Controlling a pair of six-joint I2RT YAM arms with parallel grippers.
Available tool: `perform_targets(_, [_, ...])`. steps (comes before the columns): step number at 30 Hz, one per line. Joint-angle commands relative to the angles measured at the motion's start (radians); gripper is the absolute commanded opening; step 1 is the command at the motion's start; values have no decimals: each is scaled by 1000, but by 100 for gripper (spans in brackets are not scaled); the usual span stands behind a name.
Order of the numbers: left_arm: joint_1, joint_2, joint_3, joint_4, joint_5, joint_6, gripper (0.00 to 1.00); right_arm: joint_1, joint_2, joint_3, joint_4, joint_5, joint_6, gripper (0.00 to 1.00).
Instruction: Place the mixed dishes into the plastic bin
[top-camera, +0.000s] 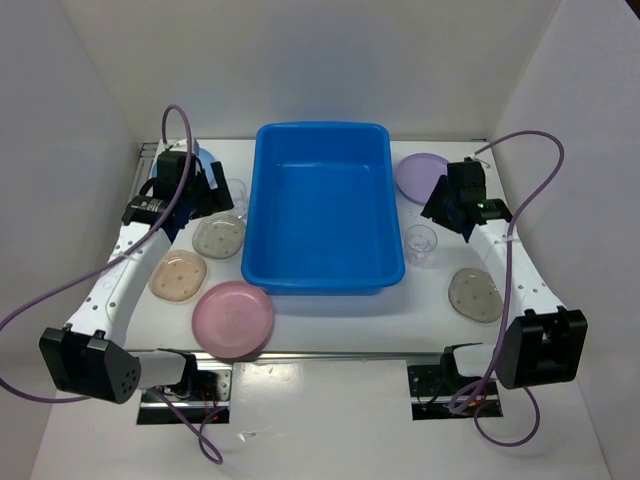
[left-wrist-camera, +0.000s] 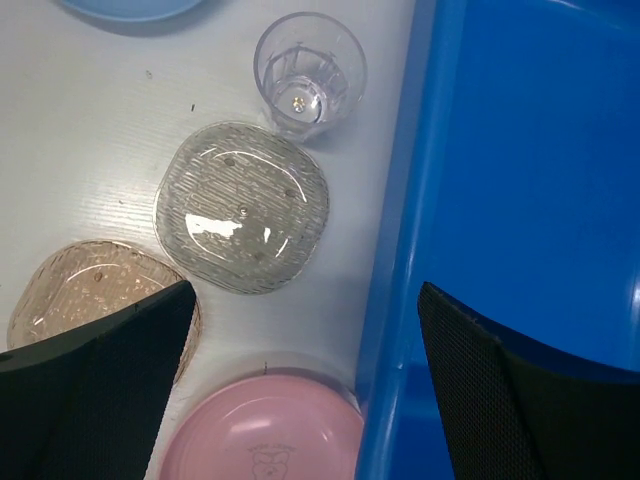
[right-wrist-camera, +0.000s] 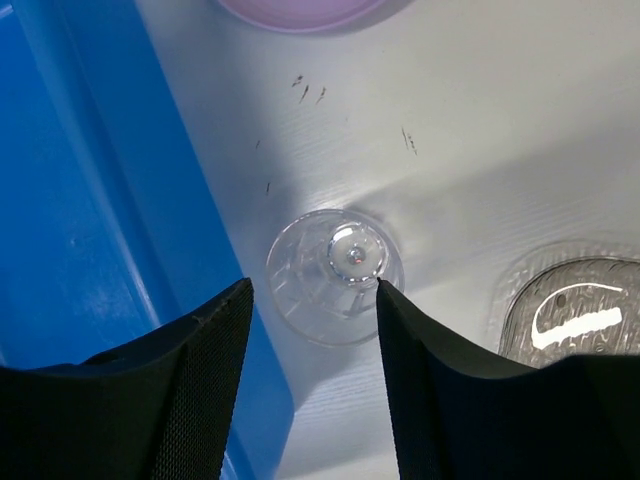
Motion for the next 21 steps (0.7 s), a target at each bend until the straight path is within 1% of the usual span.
perform_targets(1, [-20,-33,15,31,-29,33,99,-6,-36,-35,9,4,30,59])
perform_targets(3, [-46,-33,-11,44,-92,24,99,-6,-56,-55,23,5,42,62])
perform_targets(4, [-46,-42,-20,53,-133,-31,99,-6,-56,-69,23,14,51,62])
perform_targets(5, [-57,-57,-29,53,-214,-70,99,-6,-56,-69,23,24,51,62])
perform_targets(8, [-57,-134,-113,123,-215,-156,99,-6,-26,-69,11,37,62,62])
perform_targets(9, [-57,-158,-141,146,-200,-156,99,-6,-16,-69,-1,37,62,61])
perform_targets(10, [-57,-205,-168,197,-186,-156,99,-6,-3,-69,-1,37,71,58])
perform_targets(11, [-57,-224,-190,206,-186,-156,99,-6,-3,-69,-1,28,71,55])
perform_targets(14, [-57,-247,-219,206,-201,-144,99,-6,20,-80,-1,18,80,40])
perform_targets(18, [-57,-257,-250,206,-217,-122,99,-6,63,-89,-1,9,89,39])
perform_targets(21, [-57,-266,-268,216,-191,-122,99,-6,77,-89,-36,32,98,39])
